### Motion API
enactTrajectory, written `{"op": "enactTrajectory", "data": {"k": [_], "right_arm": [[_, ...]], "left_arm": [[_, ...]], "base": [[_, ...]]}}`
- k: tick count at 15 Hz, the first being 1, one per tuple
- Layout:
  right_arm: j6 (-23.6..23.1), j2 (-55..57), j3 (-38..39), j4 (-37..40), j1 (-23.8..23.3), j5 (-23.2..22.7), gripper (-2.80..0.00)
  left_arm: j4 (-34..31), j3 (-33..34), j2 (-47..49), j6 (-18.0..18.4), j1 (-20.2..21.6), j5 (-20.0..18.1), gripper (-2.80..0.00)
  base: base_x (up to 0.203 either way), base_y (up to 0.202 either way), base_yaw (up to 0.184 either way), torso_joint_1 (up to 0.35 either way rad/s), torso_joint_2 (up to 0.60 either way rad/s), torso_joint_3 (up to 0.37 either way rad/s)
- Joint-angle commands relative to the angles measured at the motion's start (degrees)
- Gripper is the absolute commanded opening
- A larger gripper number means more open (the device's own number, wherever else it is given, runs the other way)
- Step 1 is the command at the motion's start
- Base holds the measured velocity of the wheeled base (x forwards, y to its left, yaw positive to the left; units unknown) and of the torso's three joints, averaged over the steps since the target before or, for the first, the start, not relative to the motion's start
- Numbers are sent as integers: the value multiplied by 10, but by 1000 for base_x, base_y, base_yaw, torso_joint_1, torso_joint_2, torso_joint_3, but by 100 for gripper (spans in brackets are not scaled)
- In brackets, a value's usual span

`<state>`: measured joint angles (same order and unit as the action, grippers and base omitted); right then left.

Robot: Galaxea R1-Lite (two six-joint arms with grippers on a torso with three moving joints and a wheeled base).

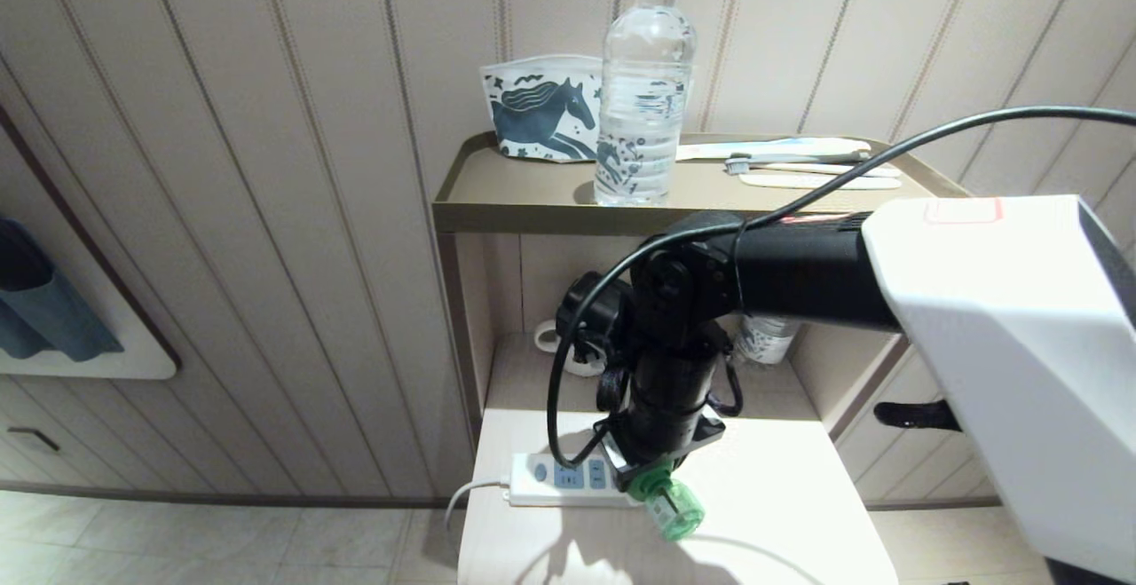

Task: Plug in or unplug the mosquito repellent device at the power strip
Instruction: Insert the plug into the socket

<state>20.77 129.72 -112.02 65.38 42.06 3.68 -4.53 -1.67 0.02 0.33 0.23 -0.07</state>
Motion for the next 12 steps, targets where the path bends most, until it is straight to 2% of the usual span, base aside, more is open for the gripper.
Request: {"op": "enactTrajectory", "data": {"k": [1,12], "right_arm": [[1,8,0,-5,-1,1,-280],[11,11,-2,-35,-13,3,-280]], "left_arm": [[0,0,0,0,0,0,-280],[0,0,0,0,0,0,-280]], "base": [[0,0,0,0,0,0],[0,0,0,0,0,0]]}}
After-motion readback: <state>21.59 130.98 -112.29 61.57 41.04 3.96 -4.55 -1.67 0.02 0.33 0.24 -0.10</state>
